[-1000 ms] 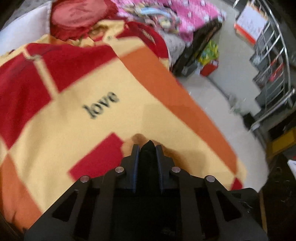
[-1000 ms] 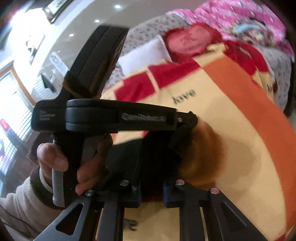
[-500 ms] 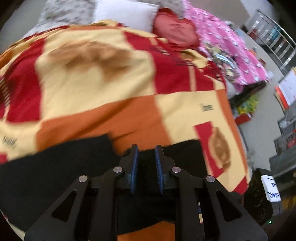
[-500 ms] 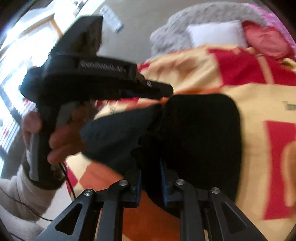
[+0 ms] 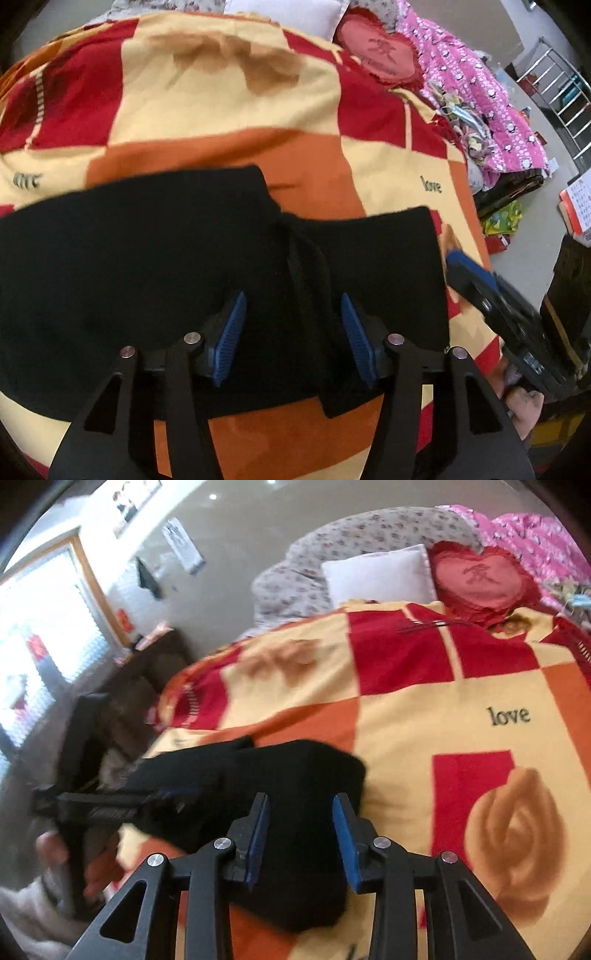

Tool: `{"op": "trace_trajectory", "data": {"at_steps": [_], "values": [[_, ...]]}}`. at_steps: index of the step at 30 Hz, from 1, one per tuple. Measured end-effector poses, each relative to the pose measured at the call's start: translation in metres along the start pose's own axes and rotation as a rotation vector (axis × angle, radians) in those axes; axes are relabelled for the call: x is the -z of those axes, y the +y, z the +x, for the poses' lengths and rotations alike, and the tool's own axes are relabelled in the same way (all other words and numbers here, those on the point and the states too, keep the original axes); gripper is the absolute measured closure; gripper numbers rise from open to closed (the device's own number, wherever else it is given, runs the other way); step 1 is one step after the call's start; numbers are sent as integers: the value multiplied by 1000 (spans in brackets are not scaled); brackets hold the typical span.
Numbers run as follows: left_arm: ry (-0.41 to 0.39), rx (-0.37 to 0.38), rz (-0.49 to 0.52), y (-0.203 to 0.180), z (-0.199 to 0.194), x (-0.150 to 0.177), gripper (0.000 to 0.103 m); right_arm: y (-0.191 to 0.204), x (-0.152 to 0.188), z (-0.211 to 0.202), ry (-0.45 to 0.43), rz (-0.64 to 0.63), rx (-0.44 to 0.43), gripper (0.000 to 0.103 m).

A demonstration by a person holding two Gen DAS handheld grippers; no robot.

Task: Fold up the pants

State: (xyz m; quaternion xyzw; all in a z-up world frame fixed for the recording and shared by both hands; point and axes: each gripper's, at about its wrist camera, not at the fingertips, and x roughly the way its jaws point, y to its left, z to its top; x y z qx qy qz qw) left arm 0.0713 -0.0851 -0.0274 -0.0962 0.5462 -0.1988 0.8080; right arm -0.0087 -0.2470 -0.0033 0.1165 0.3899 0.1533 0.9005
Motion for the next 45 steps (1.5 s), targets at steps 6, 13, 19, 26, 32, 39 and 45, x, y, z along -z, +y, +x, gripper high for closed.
{"op": "trace_trajectory", "data": {"at_steps": [6,13,19,26,32,39,45], "values": [[-41,-67,106,-35,25,-4,49,-16,-11,44,51,27,87,69],[-16,-11,133,-38,23,-16,88,-29,-4,0,12,101,53,67],[-101,-51,143,-22,-17,-19,89,-16,-6,-26,-61,88,-24,67],[-79,-130,85,-3,7,-11,89,20,-2,35,68,-44,21,69],[-82,-122,79,0,4,-10,84,25,-3,39,83,-70,64,69],[-117,-121,48,8,-17,-1,78,36,8,14,104,-91,122,69],[-118,-121,19,18,-23,12,78,48,27,13,107,-127,175,68]]}}
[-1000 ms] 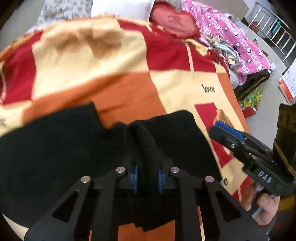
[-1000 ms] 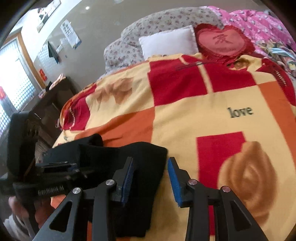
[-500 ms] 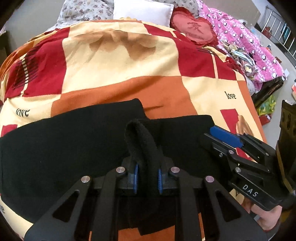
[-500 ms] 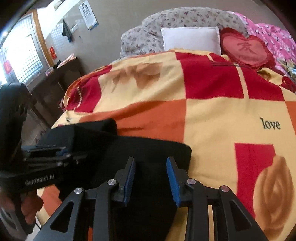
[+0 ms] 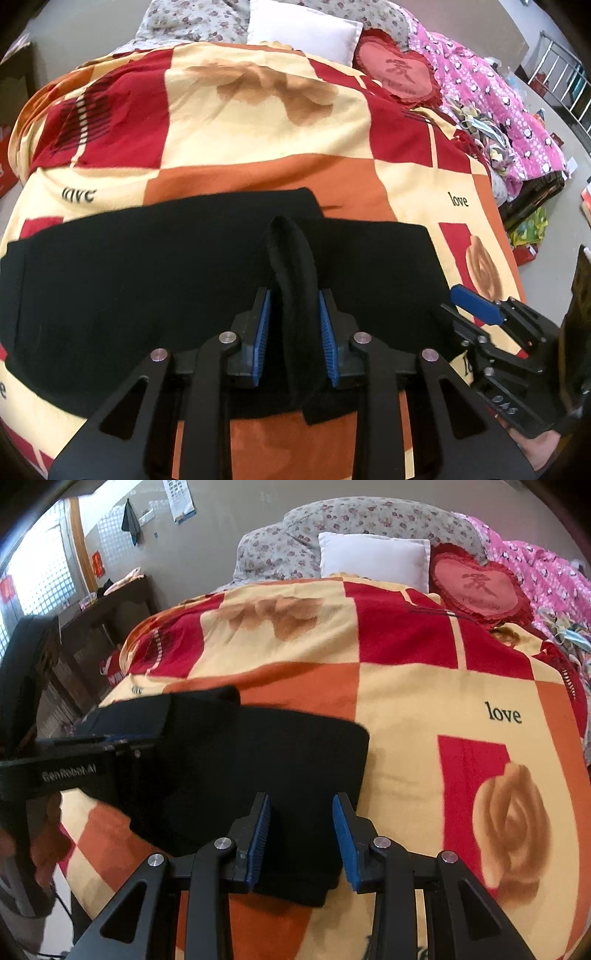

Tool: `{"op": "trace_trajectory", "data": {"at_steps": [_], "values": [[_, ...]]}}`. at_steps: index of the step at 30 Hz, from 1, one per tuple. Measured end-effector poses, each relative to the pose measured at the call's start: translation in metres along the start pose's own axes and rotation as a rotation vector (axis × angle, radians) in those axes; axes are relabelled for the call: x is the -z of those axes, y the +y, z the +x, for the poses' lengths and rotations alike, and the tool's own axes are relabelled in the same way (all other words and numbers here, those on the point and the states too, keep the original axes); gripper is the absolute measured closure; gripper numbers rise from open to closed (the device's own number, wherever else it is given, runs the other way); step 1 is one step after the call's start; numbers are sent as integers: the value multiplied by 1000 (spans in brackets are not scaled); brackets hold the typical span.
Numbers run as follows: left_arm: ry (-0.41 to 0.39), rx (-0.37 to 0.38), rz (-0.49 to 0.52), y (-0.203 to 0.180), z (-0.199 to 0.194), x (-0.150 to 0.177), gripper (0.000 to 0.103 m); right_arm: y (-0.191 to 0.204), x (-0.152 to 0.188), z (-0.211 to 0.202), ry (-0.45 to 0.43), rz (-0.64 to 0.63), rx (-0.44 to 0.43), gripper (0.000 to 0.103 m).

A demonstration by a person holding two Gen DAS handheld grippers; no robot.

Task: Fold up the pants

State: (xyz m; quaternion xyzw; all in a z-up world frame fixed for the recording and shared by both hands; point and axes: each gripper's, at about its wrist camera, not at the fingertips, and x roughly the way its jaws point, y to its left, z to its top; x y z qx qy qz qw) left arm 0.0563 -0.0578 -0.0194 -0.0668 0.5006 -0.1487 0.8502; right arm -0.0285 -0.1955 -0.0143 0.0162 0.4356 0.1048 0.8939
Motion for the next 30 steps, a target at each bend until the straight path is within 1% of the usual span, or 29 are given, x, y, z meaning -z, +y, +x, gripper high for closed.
{"op": "trace_trajectory", "data": {"at_steps": [3,8,9,10,12,13,18,21,26,30], "values": [[-6,-3,-6,3,-7,4,78,3,0,1,-1,-5,22,68],[-33,-24,-6,8,-20,9,78,9,-6,-8,-5,-11,8,68],[-40,-28,-6,9,-24,10,76,11,-6,-10,-9,-13,7,68],[-45,-32,-5,10,-27,12,74,13,-7,-12,-15,-15,-2,68],[-64,-39,0,12,-33,14,58,18,-8,-16,-24,-18,-9,68],[-77,-42,-2,14,-36,15,57,21,-9,-18,-31,-22,-9,68],[-93,-55,-19,24,-46,17,56,32,-15,-19,-34,-41,-17,68],[-104,-83,-19,29,-49,20,56,37,-19,-17,-33,-41,-34,68],[-104,-100,-49,46,-54,24,56,43,-26,-8,-26,-33,-79,68],[-118,-117,-84,63,-59,24,56,48,-30,1,-26,-22,-109,68]]}}
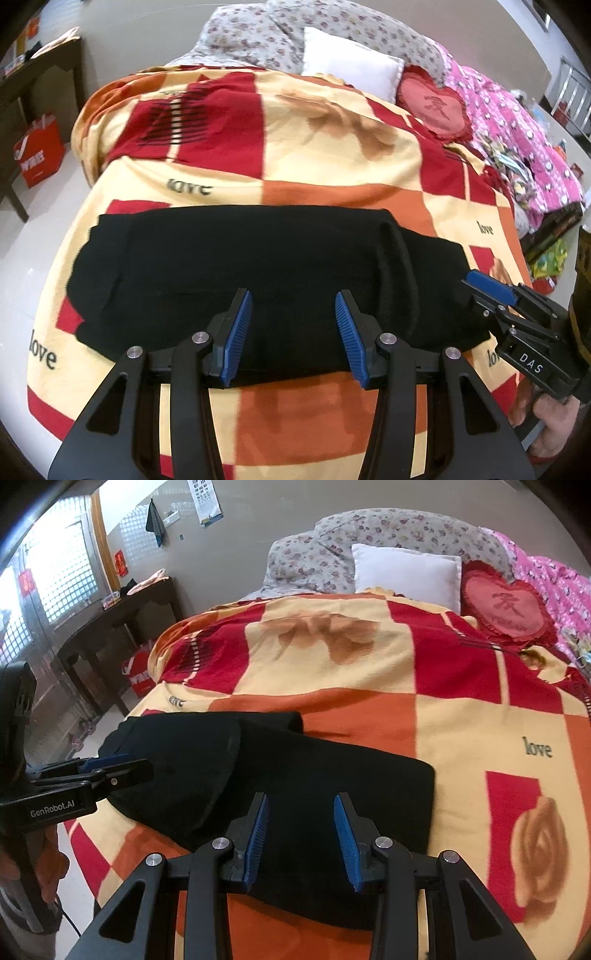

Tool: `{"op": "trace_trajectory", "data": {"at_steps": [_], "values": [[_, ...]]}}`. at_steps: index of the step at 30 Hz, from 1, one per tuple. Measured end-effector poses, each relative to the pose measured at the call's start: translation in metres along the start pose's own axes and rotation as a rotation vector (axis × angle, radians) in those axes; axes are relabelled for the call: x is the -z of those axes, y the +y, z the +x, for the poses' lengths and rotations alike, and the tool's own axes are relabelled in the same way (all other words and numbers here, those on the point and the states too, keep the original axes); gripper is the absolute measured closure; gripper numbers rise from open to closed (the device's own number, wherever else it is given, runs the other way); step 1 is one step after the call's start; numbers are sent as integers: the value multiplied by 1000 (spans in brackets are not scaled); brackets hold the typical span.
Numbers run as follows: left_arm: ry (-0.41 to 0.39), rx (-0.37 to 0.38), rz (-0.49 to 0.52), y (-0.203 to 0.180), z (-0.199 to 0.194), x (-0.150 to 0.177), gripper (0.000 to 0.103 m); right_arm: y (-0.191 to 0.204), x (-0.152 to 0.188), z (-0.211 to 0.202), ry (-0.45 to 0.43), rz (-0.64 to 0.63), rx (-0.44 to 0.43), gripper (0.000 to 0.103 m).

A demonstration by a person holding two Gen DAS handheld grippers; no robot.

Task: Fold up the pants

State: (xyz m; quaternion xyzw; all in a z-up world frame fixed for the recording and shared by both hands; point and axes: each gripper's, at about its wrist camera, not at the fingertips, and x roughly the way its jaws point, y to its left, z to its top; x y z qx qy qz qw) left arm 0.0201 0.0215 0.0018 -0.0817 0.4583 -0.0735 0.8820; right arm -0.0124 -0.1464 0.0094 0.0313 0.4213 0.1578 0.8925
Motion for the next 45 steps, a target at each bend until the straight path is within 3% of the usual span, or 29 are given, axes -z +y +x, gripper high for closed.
{"op": "trace_trajectory", "data": {"at_steps": [12,20,25,29,34,36,39,45], "values": [[10,-69,-49,28,12,-1,56,27,-19,60,56,-74,21,68],[11,-78,-63,33,13,0,56,34,-20,37,28,-80,-15,68],[6,-75,-67,35,8,2,56,46,-11,61,91,-118,-10,67],[8,-80,-87,44,2,5,56,52,-17,51,66,-120,-44,67],[-2,8,-194,69,-19,15,55,67,-35,44,23,-147,-144,59],[-14,46,-269,85,-28,25,44,77,-42,48,26,-169,-195,57],[-36,81,-374,106,-38,38,36,95,-54,63,41,-217,-249,56],[-32,43,-493,130,-35,54,32,142,-78,103,110,-337,-309,54]]}}
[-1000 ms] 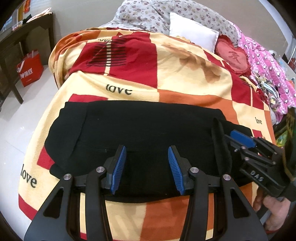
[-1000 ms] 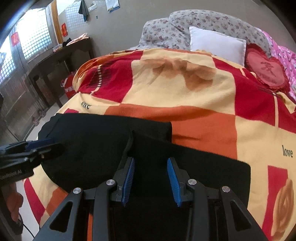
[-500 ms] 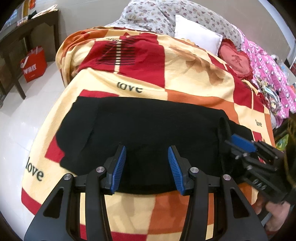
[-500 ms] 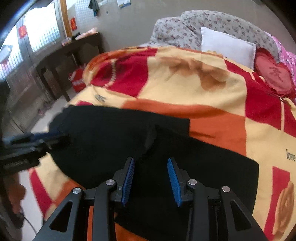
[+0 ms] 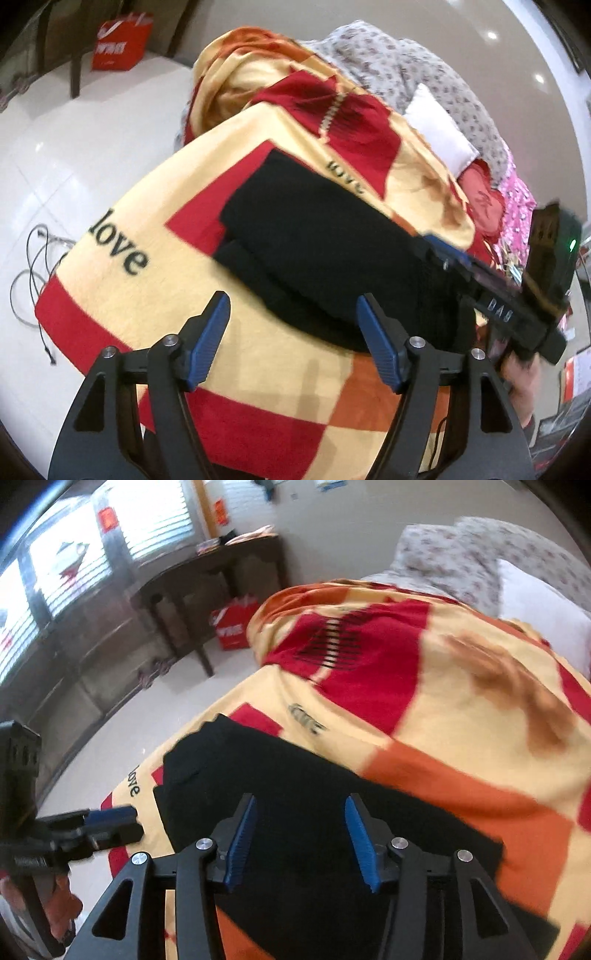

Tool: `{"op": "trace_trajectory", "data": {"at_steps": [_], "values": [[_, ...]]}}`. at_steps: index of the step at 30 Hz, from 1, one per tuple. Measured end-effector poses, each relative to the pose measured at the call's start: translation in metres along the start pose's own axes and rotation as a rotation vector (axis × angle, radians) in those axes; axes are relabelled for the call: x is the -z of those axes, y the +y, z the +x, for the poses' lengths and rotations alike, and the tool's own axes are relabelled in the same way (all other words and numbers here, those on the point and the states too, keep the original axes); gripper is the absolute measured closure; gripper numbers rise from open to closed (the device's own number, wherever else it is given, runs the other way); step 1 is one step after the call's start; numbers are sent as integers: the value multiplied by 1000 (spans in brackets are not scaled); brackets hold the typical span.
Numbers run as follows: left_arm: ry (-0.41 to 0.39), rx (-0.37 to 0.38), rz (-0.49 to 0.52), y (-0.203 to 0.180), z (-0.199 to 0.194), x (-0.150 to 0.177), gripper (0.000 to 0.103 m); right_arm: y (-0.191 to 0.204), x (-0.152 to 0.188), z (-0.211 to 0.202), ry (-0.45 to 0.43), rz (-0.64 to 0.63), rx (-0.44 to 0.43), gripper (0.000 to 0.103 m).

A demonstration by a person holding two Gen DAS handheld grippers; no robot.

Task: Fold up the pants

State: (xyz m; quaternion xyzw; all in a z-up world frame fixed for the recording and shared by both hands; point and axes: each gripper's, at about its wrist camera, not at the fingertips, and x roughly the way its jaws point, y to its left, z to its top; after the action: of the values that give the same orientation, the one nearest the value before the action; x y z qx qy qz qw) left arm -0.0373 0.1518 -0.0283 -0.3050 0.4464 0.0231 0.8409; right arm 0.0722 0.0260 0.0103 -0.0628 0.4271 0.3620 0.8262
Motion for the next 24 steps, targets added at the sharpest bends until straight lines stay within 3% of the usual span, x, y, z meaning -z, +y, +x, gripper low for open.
{"op": "trace_trajectory", "data": {"at_steps": [7,10,12,15,19,20,21,24], "values": [[40,-18,-26,-1,21,1,32,26,-37,56,75,-143,-45,52],[18,-30,-28,-4,24,-2,31,28,-47,81,125,-160,-48,52],[14,-12,-48,-4,27,-5,23,28,-50,96,140,-166,-59,52],[8,0,-52,-8,31,-8,18,21,-47,112,157,-108,-154,52],[-6,18,-36,-13,36,-12,18,11,-43,109,101,-45,-185,68],[-5,21,-27,-14,37,-13,26,9,-43,107,94,-32,-191,69],[-4,6,-16,-16,37,-15,44,7,-42,103,85,-21,-198,75],[-41,9,20,-21,24,-19,79,1,-42,80,38,22,-245,83]]}}
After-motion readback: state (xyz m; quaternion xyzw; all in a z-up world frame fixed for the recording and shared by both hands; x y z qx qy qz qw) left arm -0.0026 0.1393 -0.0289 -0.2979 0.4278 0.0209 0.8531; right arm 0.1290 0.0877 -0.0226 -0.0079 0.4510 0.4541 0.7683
